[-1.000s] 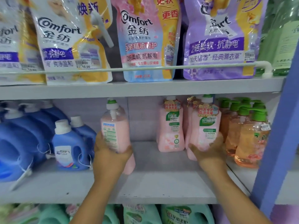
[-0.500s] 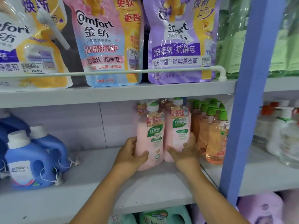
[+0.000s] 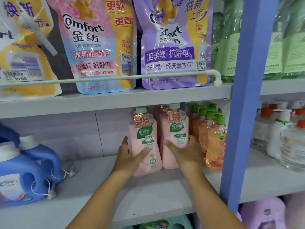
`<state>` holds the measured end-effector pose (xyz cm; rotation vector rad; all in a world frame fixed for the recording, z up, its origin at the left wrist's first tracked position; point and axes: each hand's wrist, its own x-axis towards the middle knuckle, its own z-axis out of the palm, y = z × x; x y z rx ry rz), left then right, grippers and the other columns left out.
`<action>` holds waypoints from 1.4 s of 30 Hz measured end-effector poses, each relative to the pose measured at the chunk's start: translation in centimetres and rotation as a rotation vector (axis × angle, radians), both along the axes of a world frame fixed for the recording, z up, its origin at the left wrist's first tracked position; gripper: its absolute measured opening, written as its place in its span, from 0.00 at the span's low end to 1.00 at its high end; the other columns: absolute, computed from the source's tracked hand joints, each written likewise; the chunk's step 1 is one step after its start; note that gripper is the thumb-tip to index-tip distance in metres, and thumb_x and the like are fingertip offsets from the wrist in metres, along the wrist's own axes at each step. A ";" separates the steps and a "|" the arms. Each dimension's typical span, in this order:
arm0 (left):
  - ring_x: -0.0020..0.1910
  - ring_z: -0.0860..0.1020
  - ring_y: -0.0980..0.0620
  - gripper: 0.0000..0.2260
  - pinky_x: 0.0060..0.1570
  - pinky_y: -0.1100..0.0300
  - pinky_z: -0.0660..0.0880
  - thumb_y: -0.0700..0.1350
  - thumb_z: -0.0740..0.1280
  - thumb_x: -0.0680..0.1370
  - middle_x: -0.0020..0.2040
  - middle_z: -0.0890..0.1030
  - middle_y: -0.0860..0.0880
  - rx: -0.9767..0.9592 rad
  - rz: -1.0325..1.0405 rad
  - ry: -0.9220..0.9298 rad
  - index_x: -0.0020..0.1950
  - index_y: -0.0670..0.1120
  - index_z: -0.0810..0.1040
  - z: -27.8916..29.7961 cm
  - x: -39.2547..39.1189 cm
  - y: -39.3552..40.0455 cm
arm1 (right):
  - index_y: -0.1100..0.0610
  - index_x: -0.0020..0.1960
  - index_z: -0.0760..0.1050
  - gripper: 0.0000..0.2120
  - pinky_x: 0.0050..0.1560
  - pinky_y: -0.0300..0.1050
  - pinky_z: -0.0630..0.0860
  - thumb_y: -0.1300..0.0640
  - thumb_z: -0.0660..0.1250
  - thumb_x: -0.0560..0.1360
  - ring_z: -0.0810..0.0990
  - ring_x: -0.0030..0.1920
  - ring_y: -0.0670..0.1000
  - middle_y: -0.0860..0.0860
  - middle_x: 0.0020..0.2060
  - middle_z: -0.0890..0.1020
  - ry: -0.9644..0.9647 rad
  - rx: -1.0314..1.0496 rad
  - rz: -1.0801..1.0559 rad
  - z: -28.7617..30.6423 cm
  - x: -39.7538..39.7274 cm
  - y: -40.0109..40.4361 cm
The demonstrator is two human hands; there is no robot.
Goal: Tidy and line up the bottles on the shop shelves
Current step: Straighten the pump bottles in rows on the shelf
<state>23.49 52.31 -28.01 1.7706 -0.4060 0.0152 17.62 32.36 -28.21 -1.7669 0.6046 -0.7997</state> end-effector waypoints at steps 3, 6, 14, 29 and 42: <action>0.53 0.85 0.58 0.21 0.50 0.58 0.84 0.48 0.77 0.76 0.56 0.86 0.60 -0.020 -0.058 -0.046 0.66 0.58 0.74 0.4 1.0 -0.7 | 0.41 0.53 0.71 0.35 0.36 0.39 0.70 0.26 0.75 0.53 0.81 0.45 0.42 0.39 0.45 0.82 -0.058 0.052 0.044 0.4 0.2 0.3; 0.52 0.85 0.60 0.19 0.53 0.59 0.82 0.52 0.75 0.78 0.54 0.86 0.63 -0.025 -0.066 -0.046 0.66 0.59 0.75 -0.7 1.3 -0.9 | 0.41 0.53 0.74 0.32 0.38 0.40 0.72 0.30 0.78 0.55 0.82 0.46 0.42 0.39 0.45 0.84 -0.066 0.102 0.092 0.1 0.2 -0.3; 0.50 0.86 0.60 0.15 0.50 0.58 0.82 0.59 0.72 0.77 0.53 0.86 0.64 -0.066 -0.108 0.024 0.62 0.62 0.77 -1.8 2.1 0.0 | 0.40 0.50 0.69 0.30 0.35 0.33 0.69 0.37 0.83 0.57 0.78 0.43 0.34 0.35 0.44 0.81 -0.057 0.062 0.094 -0.5 0.7 -0.2; 0.50 0.84 0.61 0.15 0.41 0.70 0.78 0.60 0.71 0.75 0.55 0.82 0.66 -0.036 0.015 -0.154 0.60 0.65 0.75 -1.8 1.0 -0.3 | 0.41 0.53 0.68 0.30 0.32 0.23 0.69 0.47 0.85 0.61 0.78 0.39 0.28 0.34 0.45 0.80 -0.116 0.047 0.027 -1.4 0.6 -0.2; 0.46 0.80 0.65 0.19 0.31 0.74 0.73 0.50 0.80 0.71 0.49 0.80 0.68 -0.009 0.189 -0.045 0.51 0.66 0.73 -1.3 -0.5 -0.6 | 0.47 0.63 0.70 0.36 0.51 0.50 0.80 0.42 0.80 0.59 0.82 0.55 0.53 0.46 0.55 0.81 0.003 -0.051 0.013 -2.4 -0.4 0.3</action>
